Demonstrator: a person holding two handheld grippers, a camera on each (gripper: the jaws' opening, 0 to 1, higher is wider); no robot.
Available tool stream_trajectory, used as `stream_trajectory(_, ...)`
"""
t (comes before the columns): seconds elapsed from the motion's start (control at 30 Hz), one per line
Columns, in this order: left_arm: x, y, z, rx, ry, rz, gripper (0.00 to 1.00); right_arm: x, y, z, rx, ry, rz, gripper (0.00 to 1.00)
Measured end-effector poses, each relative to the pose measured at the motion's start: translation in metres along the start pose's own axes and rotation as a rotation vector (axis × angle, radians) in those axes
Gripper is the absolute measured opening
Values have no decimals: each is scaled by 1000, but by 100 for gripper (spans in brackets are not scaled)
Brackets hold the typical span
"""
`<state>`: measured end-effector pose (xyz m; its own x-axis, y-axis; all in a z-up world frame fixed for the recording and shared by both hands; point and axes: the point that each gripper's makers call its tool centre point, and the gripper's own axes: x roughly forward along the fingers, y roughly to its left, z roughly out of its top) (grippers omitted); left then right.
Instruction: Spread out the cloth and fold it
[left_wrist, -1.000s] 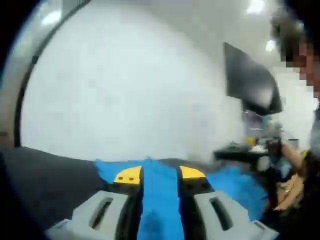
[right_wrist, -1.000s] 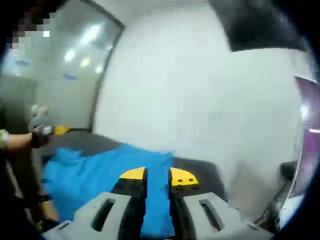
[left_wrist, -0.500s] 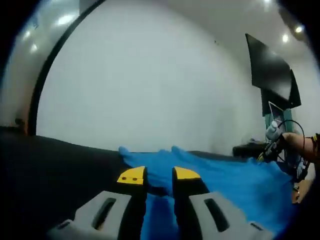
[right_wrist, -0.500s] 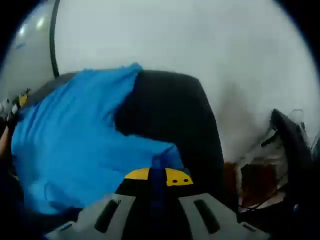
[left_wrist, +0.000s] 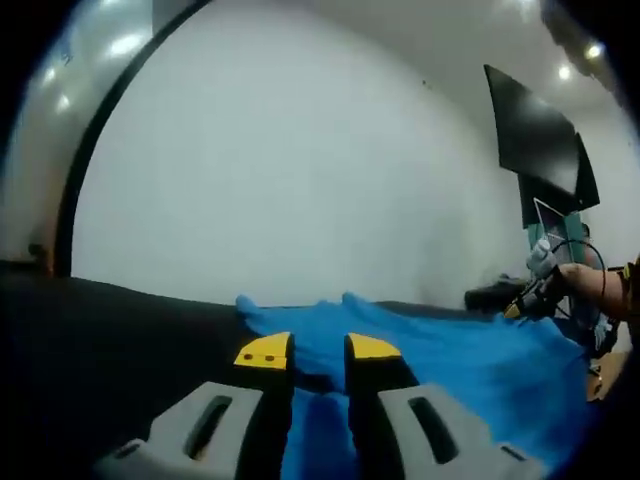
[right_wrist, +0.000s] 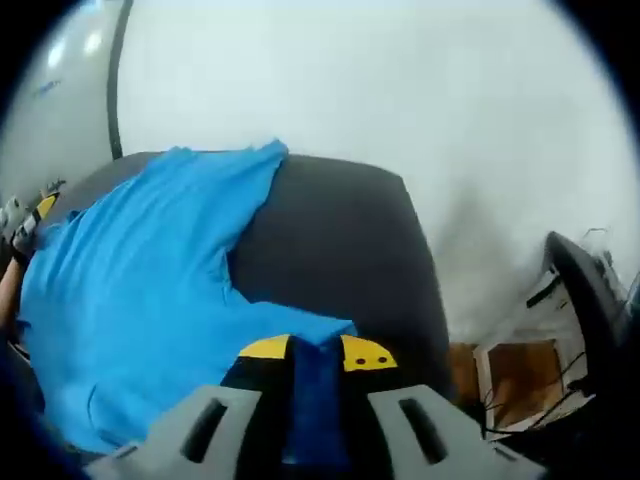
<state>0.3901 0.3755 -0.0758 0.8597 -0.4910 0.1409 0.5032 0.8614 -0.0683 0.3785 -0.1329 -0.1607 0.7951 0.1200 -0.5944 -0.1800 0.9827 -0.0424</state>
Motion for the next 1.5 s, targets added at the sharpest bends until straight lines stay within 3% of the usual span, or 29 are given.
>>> stream_trajectory(0.03,0,0,0,2,1,1,23,4,-1,-3,-7,5,-4,15)
stream_trajectory(0.07,0,0,-1,6,5,2,23,3,-5,12,37,-88,-22,15)
stream_trajectory(0.13,2,-1,-3,15,19,-2,23,5,-13,11,76,-68,-60,15)
stream_trajectory(0.2,2,-3,-4,28,24,-7,23,6,-14,14,77,-73,-35,10)
stream_trajectory(0.27,2,-4,-5,39,28,-8,23,7,-11,22,131,-122,-9,5)
stream_trajectory(0.4,2,-3,-5,39,29,-3,23,-3,-21,33,130,-172,-52,3)
stream_trajectory(0.47,2,-1,-5,31,26,-2,23,-12,-34,46,78,-214,-114,1)
stream_trajectory(0.53,2,0,-4,24,24,-1,23,-15,-46,57,146,-252,-146,0)
stream_trajectory(0.6,2,0,-3,20,18,0,23,-12,-44,60,213,-272,-121,0)
stream_trajectory(0.7,1,2,-1,20,9,11,23,-10,-37,54,213,-272,-102,0)
stream_trajectory(0.77,0,3,0,15,2,15,23,-19,-36,64,336,-365,-76,0)
stream_trajectory(0.83,0,4,1,10,0,18,23,-43,-25,83,540,-508,26,0)
stream_trajectory(0.87,0,5,1,7,-2,19,23,-62,-14,96,668,-589,110,0)
stream_trajectory(0.9,-1,5,2,5,-4,18,23,-83,1,108,692,-671,200,0)
stream_trajectory(0.93,-1,5,2,4,-6,18,23,-103,18,113,592,-729,246,0)
stream_trajectory(0.97,-1,5,2,4,-7,18,23,-118,31,113,427,-770,232,1)
stream_trajectory(1.03,0,5,2,4,-5,15,23,-130,20,97,382,-742,13,5)
stream_trajectory(1.1,0,5,2,7,-5,11,23,-140,9,79,323,-771,-191,10)
stream_trajectory(1.13,0,4,2,8,-6,9,23,-138,8,64,326,-756,-272,18)
stream_trajectory(1.2,0,4,2,10,-9,7,23,-126,15,33,242,-677,-354,23)
stream_trajectory(1.27,-1,4,3,8,-15,7,23,-111,19,8,222,-594,-390,26)
stream_trajectory(1.3,-1,4,3,6,-16,8,23,-96,27,-7,318,-548,-342,28)
stream_trajectory(1.37,-2,3,3,7,-14,5,23,-82,35,-17,324,-504,-289,35)
stream_trajectory(1.43,-1,2,2,15,-8,3,23,-76,24,-26,242,-442,-374,36)
stream_trajectory(1.5,-1,1,1,23,-4,1,23,-72,14,-22,232,-454,-408,36)
